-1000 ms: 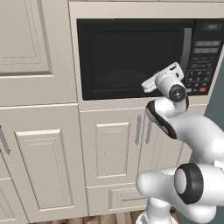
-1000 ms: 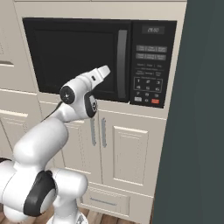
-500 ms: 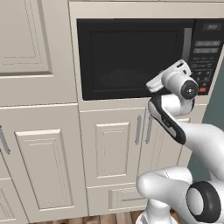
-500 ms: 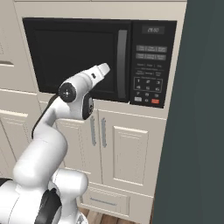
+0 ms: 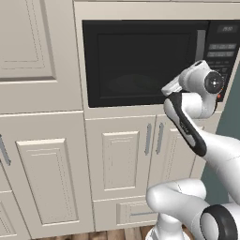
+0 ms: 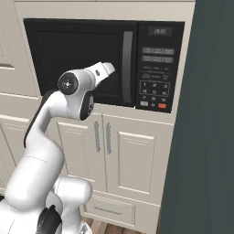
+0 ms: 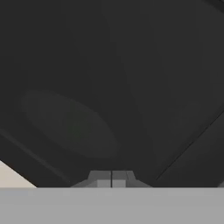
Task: Pick the corn from the counter and place it in the microwave. Then turn on the microwave.
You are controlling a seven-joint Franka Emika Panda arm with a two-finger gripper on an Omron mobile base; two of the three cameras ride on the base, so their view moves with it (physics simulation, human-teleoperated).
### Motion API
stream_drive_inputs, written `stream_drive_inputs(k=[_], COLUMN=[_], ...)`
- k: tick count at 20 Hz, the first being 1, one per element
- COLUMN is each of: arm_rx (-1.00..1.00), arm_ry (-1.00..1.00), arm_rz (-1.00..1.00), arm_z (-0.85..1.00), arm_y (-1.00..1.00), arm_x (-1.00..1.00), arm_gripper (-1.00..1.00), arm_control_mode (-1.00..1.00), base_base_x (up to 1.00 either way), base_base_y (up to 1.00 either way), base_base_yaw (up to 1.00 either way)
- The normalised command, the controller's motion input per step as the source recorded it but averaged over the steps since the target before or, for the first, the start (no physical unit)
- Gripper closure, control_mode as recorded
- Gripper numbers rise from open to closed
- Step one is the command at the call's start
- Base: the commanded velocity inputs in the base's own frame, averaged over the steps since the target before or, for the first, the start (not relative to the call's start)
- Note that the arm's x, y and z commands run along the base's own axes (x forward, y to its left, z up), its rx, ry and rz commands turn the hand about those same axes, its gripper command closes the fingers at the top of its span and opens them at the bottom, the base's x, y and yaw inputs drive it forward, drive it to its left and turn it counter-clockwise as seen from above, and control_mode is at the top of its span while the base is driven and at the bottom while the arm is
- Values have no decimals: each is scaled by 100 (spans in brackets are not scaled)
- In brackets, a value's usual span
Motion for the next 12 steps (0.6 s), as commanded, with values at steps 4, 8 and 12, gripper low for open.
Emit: stream_drive_inputs(k=[4,8,12], arm_rx=[2,4,5], arm_ry=[7,4,2], arm_rz=[0,1,3], arm_z=[0,0,0], arm_y=[1,0,0], arm_x=[-22,-22,-14], arm_gripper=[100,100,100], arm_control_mode=[-100,-100,-100], base_base_x=[0,0,0], base_base_y=[0,0,0], base_base_yaw=[0,0,0])
